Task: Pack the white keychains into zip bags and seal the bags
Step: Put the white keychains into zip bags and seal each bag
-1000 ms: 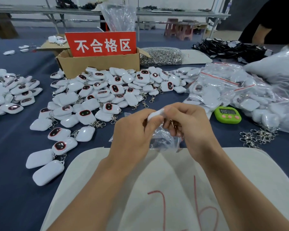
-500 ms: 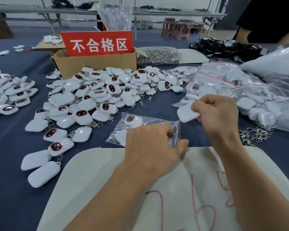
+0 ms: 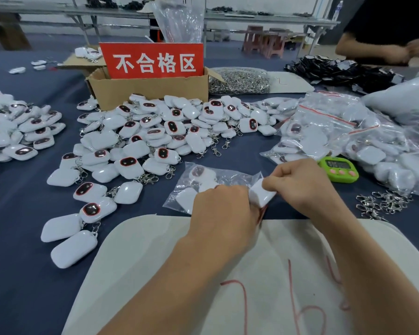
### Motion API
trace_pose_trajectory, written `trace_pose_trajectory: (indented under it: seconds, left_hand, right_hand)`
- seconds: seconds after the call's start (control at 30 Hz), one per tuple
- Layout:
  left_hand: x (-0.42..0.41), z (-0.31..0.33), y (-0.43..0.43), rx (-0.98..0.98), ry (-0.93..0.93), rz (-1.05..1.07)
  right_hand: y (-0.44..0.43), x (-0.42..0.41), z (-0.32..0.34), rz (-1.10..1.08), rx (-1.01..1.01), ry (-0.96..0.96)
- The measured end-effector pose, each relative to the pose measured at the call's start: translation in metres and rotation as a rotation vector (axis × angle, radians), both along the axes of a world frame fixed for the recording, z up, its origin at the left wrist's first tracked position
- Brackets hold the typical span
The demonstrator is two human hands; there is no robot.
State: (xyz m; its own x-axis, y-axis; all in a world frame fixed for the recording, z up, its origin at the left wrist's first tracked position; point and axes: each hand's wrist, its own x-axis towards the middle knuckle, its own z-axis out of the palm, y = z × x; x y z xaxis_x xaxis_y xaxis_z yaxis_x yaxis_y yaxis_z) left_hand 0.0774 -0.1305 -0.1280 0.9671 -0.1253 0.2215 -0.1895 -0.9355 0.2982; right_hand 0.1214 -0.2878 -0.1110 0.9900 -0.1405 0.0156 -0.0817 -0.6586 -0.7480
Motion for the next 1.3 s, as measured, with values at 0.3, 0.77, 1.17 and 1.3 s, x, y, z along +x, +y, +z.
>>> trace_pose_trajectory:
  seconds: [0.3,0.77,1.17,1.3]
  left_hand:
    - [-0.002,0.004,0.003,0.025,0.004,-0.013]
    - [-0.013,0.015,0.001,-0.291,-0.501,0.079]
    - [0.001,-0.001,0.004,-0.108,0.008,-0.171]
    - [0.004,0.001,0.007,-0.104,0.040,-0.076]
  right_hand:
    - [-0.004,-0.002,0.003,-0.112,-0.243,-0.031]
    - [0.022,-0.017,0.009,0.439,0.526,0.252]
    - [0.037,0.012,0.002,-0.086,0.257,-0.328]
    - [0.072,0.028,0.008,0.158,0.029,-0.208]
